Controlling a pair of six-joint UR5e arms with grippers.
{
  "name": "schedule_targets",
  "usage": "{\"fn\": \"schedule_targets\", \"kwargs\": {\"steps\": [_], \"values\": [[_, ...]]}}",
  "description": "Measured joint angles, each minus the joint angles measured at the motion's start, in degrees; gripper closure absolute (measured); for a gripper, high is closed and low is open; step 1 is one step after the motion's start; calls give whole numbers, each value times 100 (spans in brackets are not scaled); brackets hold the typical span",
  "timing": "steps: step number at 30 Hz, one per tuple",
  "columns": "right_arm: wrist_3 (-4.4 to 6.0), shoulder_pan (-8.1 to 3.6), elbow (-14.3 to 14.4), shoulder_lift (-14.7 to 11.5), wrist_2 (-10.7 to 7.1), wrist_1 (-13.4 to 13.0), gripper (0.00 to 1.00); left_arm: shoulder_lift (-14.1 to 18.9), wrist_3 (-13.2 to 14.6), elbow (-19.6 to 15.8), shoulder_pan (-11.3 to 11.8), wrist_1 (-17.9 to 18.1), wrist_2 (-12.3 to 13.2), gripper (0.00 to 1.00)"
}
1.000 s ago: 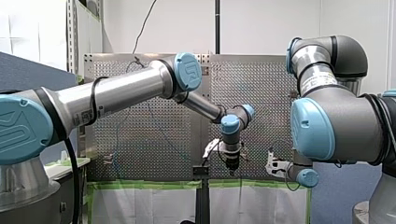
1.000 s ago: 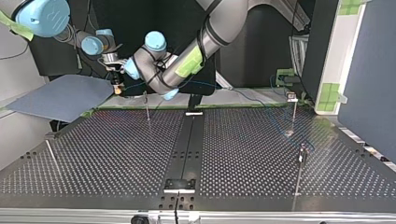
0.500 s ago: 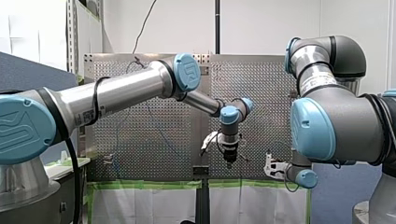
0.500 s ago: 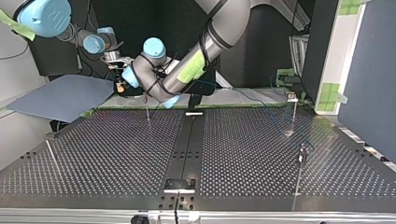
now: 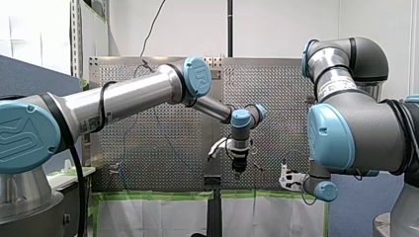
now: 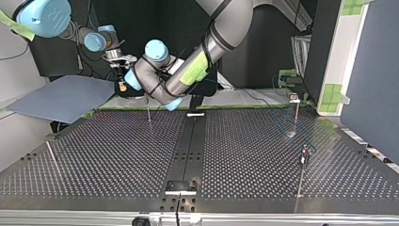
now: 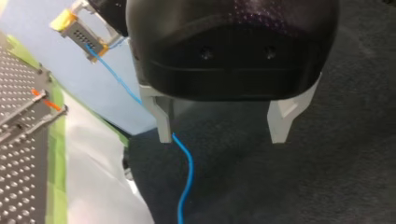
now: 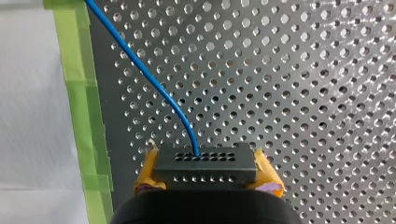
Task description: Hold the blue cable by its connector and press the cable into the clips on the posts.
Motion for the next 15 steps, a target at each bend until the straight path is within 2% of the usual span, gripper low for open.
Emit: {"fn": "schedule_targets", "kwargs": {"steps": [5, 15], "values": [[-1, 21, 1, -1, -36, -6, 100, -20, -6, -6, 28, -71, 7, 0], [-1, 46, 2, 0, -43, -13, 100, -36, -220, -19, 195, 371, 66, 0]]}}
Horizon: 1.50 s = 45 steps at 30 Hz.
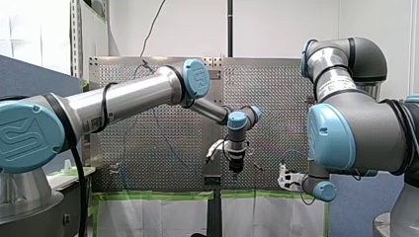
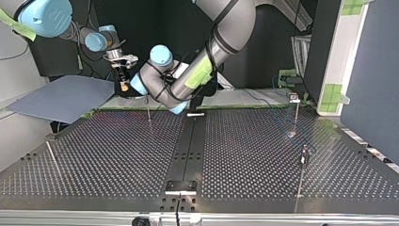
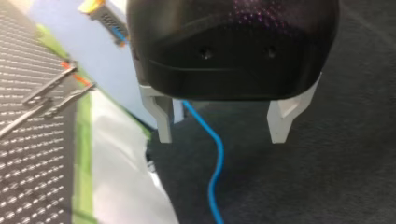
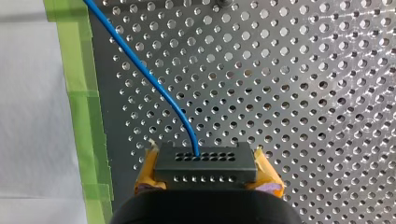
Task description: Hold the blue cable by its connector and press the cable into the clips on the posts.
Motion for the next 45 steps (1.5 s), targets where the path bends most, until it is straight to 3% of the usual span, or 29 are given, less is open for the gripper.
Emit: {"fn": "schedule_targets", "kwargs": {"steps": [12, 20, 31, 45], "values": [[11, 12, -2, 0, -31, -5, 100, -101, -333, 67, 120, 624, 228, 0], [24, 19, -6, -1, -35, -7, 100, -316, -364, 237, 90, 621, 390, 0], [26, 33, -8, -2, -36, -7, 100, -337, -298, -8, 125, 685, 408, 0], [27, 62, -9, 1, -35, -7, 100, -362, -406, -135, 136, 1361, 416, 0]]}}
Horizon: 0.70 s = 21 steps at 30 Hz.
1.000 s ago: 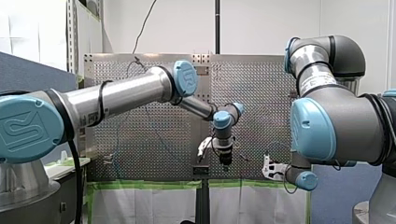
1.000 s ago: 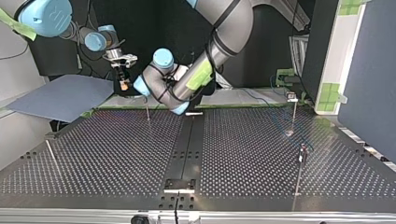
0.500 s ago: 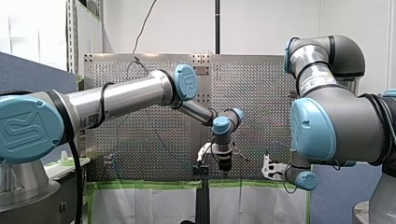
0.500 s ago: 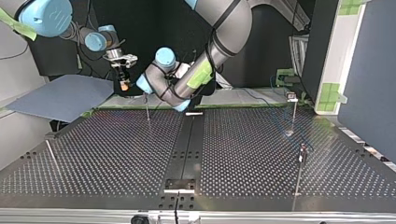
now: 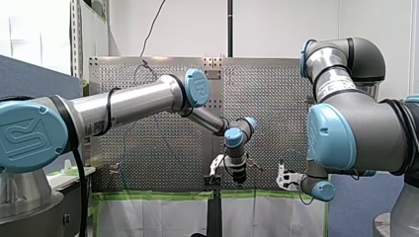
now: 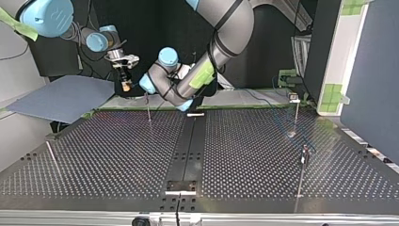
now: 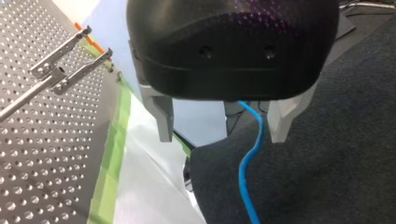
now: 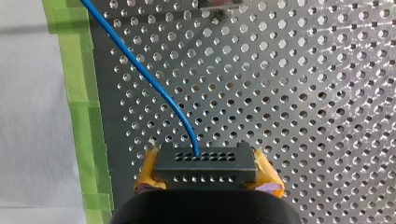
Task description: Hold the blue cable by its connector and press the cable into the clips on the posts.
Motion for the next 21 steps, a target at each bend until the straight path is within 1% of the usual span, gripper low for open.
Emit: {"fn": "schedule_targets", "kwargs": {"steps": [6, 11, 14, 18, 21], "values": [[0, 5, 0, 0, -5, -1, 100, -2, -6, -200, 12, 226, 7, 0], [6, 16, 0, -4, -11, 0, 100, -49, -44, -269, 16, 407, 22, 0], [8, 19, -1, -7, -15, 0, 100, -140, -79, -219, -19, 444, 27, 0], [12, 20, -1, -8, -23, 0, 100, -326, -189, -47, -90, 450, 42, 0], [15, 25, -4, -8, -25, -3, 100, -469, -231, 94, -97, 456, 58, 0]]}}
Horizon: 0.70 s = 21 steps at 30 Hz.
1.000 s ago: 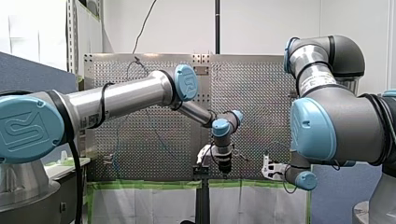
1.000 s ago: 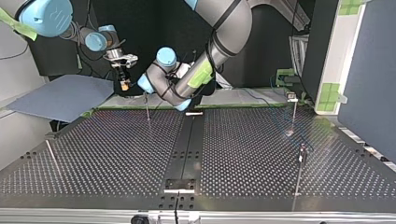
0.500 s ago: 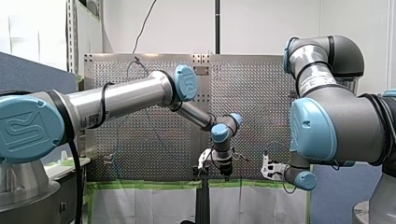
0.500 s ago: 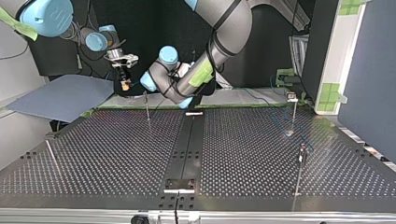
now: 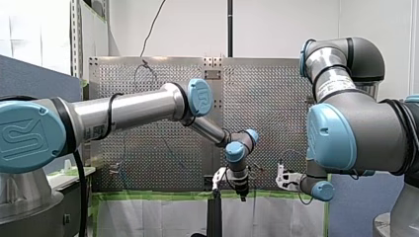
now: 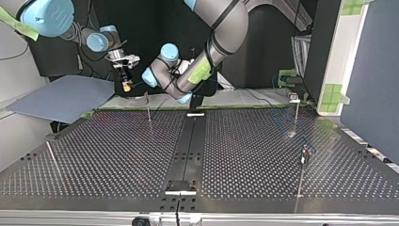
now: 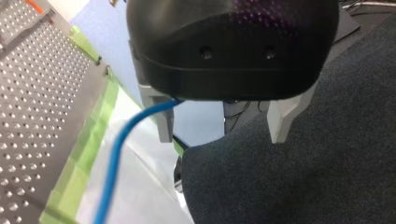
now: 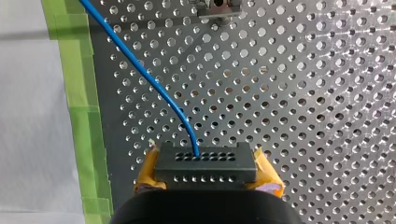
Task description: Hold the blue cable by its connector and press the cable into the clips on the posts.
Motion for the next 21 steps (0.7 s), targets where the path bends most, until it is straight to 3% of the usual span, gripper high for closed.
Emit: {"fn": "schedule_targets", "kwargs": {"steps": [12, 21], "values": [[2, 26, -5, 0, -1, -6, 100, -585, 40, 564, 98, 83, -25, 0], [2, 27, -4, 0, -1, -7, 100, -751, 140, 580, 140, 100, -30, 0]]}}
